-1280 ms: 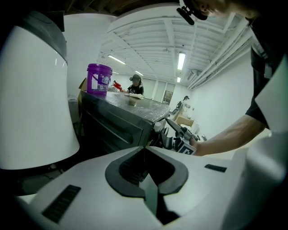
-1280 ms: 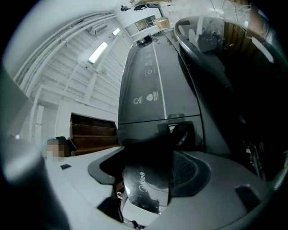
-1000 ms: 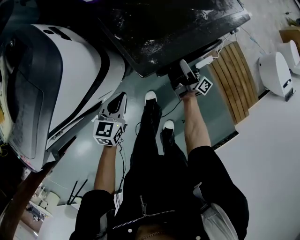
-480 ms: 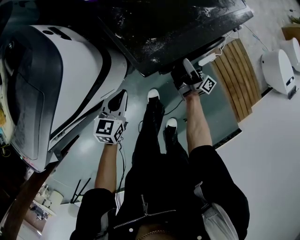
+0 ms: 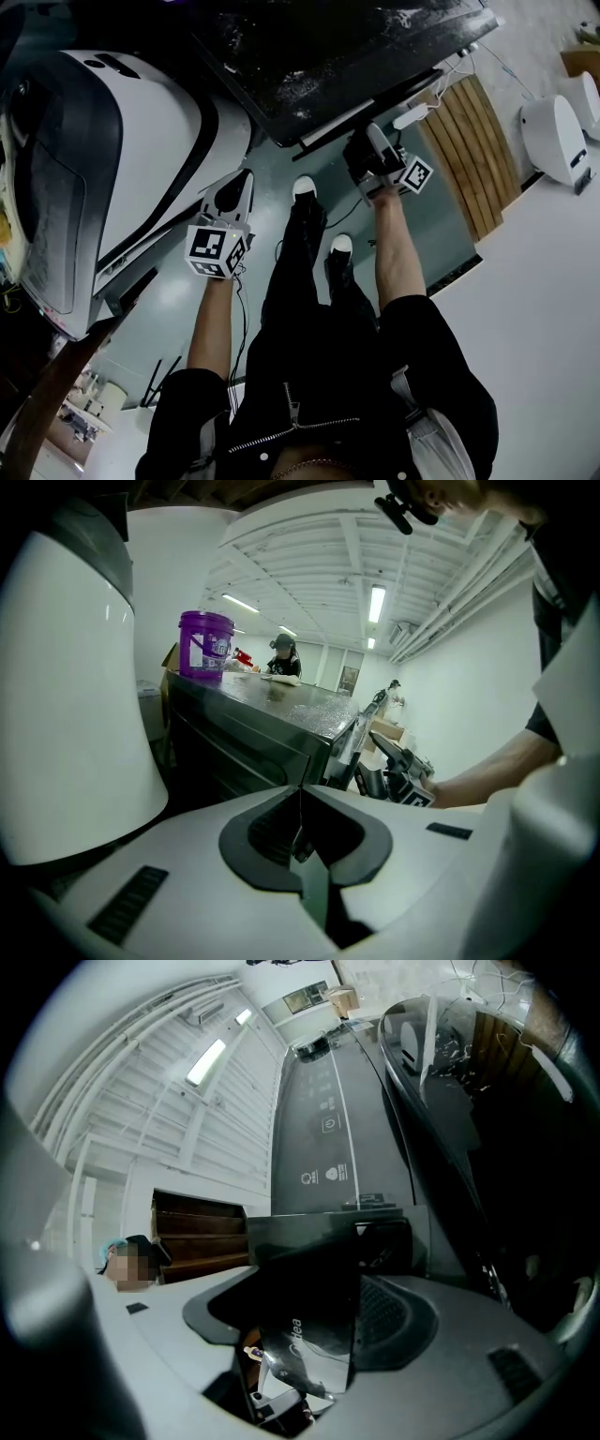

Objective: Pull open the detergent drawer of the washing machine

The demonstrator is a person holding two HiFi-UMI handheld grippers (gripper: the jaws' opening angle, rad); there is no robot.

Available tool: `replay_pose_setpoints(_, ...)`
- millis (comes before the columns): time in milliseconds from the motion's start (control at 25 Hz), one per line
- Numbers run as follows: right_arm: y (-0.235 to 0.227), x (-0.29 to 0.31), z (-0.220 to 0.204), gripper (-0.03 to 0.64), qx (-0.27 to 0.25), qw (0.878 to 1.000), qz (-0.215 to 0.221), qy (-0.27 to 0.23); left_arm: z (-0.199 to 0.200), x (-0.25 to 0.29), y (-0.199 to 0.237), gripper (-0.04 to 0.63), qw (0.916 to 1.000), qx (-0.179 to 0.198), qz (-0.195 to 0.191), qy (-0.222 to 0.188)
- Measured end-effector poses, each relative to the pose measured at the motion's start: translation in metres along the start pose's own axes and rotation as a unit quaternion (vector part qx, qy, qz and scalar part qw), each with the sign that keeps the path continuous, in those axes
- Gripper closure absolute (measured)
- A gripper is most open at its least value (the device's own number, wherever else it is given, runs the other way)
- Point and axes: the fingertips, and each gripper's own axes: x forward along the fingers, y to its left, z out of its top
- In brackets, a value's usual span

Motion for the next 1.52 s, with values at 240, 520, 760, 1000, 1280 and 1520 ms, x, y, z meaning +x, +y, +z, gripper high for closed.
replay_pose_setpoints(240, 0.011, -0.024, 0.0, 0.325, 0.0, 1.0, -0.001, -0.005, -0.01, -0.004, -0.013, 0.574, 0.9999, -0.005, -0.006, 0.006)
replay_pose_setpoints(520, 0.024, -0.053, -0.003, 0.327, -0.001, 1.0, -0.001, -0.016, -0.018, -0.006, -0.023, 0.574, 0.9998, -0.007, -0.013, 0.011)
replay_pose_setpoints(760, 0.034, -0.08, -0.003, 0.327, -0.002, 1.0, -0.004, -0.029, -0.02, -0.004, -0.035, 0.574, 0.9996, -0.004, -0.024, 0.012)
replay_pose_setpoints(1000, 0.045, -0.101, -0.007, 0.327, -0.002, 0.999, -0.005, -0.038, -0.02, 0.0, -0.046, 0.574, 0.9993, 0.001, -0.035, 0.013)
replay_pose_setpoints(1280, 0.038, -0.109, -0.008, 0.311, 0.02, 0.998, -0.017, -0.052, -0.018, -0.002, -0.056, 0.574, 0.9991, 0.006, -0.04, 0.013)
replay_pose_setpoints(1520, 0.035, -0.117, -0.011, 0.328, 0.002, 0.996, -0.082, -0.032, -0.019, -0.007, -0.059, 0.574, 0.9992, 0.009, -0.037, 0.011)
